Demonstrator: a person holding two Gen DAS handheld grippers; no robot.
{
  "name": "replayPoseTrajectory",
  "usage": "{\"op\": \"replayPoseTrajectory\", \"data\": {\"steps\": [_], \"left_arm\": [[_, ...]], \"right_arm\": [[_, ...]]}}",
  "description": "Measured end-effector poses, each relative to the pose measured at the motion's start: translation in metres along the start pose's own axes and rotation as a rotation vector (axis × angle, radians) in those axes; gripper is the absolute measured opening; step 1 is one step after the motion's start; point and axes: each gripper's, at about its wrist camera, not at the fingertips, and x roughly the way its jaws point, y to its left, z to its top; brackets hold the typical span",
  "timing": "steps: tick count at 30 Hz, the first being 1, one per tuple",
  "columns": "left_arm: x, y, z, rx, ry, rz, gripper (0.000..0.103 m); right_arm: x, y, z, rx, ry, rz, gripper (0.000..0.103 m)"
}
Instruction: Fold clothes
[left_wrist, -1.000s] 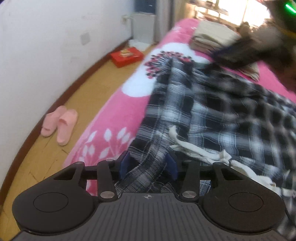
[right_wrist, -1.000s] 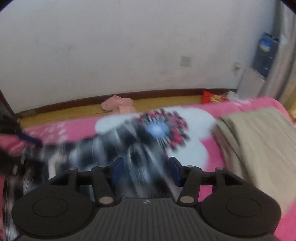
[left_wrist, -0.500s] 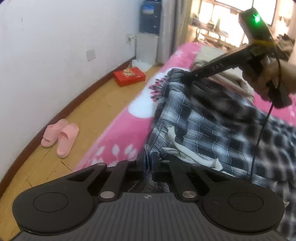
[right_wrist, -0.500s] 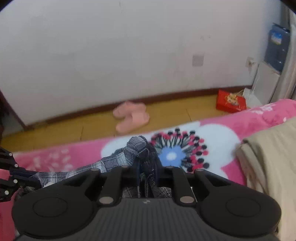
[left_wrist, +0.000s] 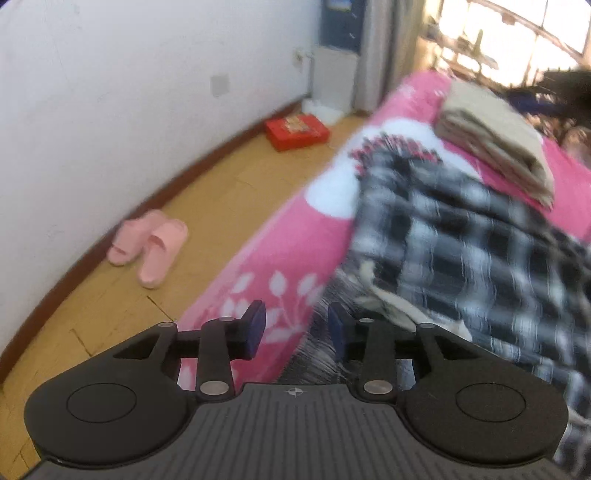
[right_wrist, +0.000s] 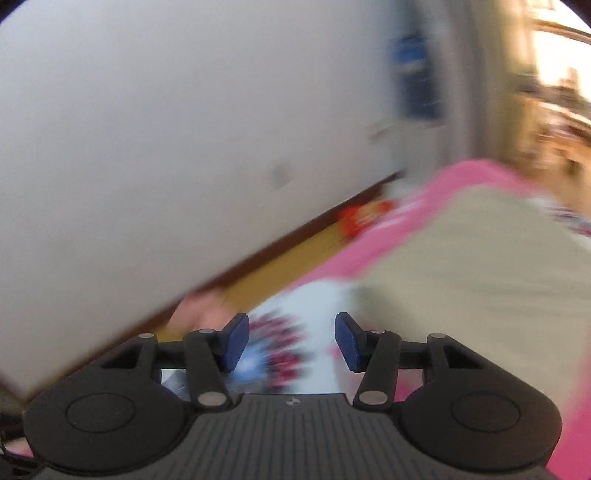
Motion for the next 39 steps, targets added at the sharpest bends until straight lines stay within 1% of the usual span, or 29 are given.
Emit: {"op": "replayPoseTrajectory", "data": {"steps": [1, 3, 5, 7, 9, 11, 13, 14, 15, 16, 17, 20, 23, 24, 26, 27, 28, 29, 30, 32, 34, 35, 37, 39], "left_arm": [[-0.005, -0.001, 0.001, -0.010, -0.015, 0.011, 0.038], [-0.012, -0.005, 0.006, -0.043, -0.039, -0.007, 0.038], [-0.012, -0.014, 0.011, -0.061, -0.042, -0.057, 0.038], [-0.006, -0.031, 0.013, -0.033, -0.022, -0.097, 0.038], [0.005, -0.053, 0.014, 0.036, -0.002, -0.113, 0.038], [0.015, -0.070, 0.009, 0.081, 0.022, -0.097, 0.038], [0.020, -0.074, 0.007, 0.096, 0.027, -0.073, 0.038], [0.022, -0.076, 0.005, 0.102, 0.029, -0.060, 0.038], [0.025, -0.079, 0.004, 0.109, 0.031, -0.048, 0.038], [0.027, -0.081, 0.003, 0.115, 0.033, -0.036, 0.038], [0.027, -0.079, 0.003, 0.108, 0.030, -0.034, 0.038], [0.027, -0.071, 0.001, 0.096, 0.023, -0.027, 0.038], [0.029, -0.065, -0.002, 0.096, 0.018, -0.032, 0.038], [0.029, -0.065, -0.002, 0.099, 0.015, -0.033, 0.038], [0.029, -0.066, -0.003, 0.119, 0.006, -0.034, 0.038], [0.029, -0.066, -0.004, 0.131, 0.002, -0.033, 0.038], [0.030, -0.066, -0.004, 0.139, -0.001, -0.033, 0.038], [0.031, -0.066, -0.004, 0.146, -0.004, -0.033, 0.038], [0.031, -0.065, -0.005, 0.150, -0.007, -0.035, 0.038], [0.032, -0.065, -0.006, 0.157, -0.011, -0.034, 0.038], [0.034, -0.064, -0.006, 0.161, -0.012, -0.033, 0.038], [0.034, -0.064, -0.005, 0.160, -0.011, -0.033, 0.038], [0.035, -0.065, -0.005, 0.161, -0.008, -0.028, 0.038], [0.034, -0.067, -0.003, 0.164, -0.003, -0.022, 0.038]], "right_arm": [[-0.021, -0.016, -0.001, 0.007, 0.001, -0.029, 0.054], [-0.052, -0.037, -0.013, -0.040, 0.049, -0.076, 0.054], [-0.062, -0.042, -0.031, -0.106, 0.130, -0.084, 0.052], [-0.056, -0.030, -0.050, -0.200, 0.206, -0.063, 0.052], [-0.037, -0.008, -0.064, -0.298, 0.242, -0.034, 0.051], [-0.015, 0.011, -0.072, -0.372, 0.238, -0.023, 0.050], [0.009, 0.028, -0.079, -0.416, 0.272, 0.001, 0.050], [0.020, 0.035, -0.083, -0.447, 0.294, -0.006, 0.048], [0.031, 0.041, -0.087, -0.482, 0.316, -0.017, 0.034], [0.035, 0.043, -0.086, -0.486, 0.317, -0.036, 0.004], [0.037, 0.044, -0.083, -0.483, 0.313, -0.058, 0.005], [0.036, 0.042, -0.066, -0.479, 0.232, -0.147, 0.005], [0.056, 0.034, -0.060, -0.457, 0.231, -0.195, 0.005], [0.067, 0.031, -0.063, -0.461, 0.238, -0.212, 0.007], [0.086, 0.025, -0.069, -0.440, 0.261, -0.241, 0.022], [0.089, 0.020, -0.069, -0.400, 0.250, -0.260, 0.040], [0.087, 0.014, -0.064, -0.337, 0.240, -0.259, 0.041], [0.081, 0.007, -0.057, -0.253, 0.230, -0.234, 0.041], [0.070, 0.001, -0.050, -0.184, 0.203, -0.209, 0.041], [0.040, -0.003, -0.042, -0.143, 0.122, -0.196, 0.042], [0.006, -0.009, -0.036, -0.130, 0.047, -0.216, 0.042], [-0.010, -0.013, -0.034, -0.118, 0.025, -0.236, 0.042], [-0.043, -0.027, -0.032, -0.093, 0.003, -0.282, 0.042], [-0.076, -0.039, -0.037, -0.055, 0.005, -0.336, 0.042]]}}
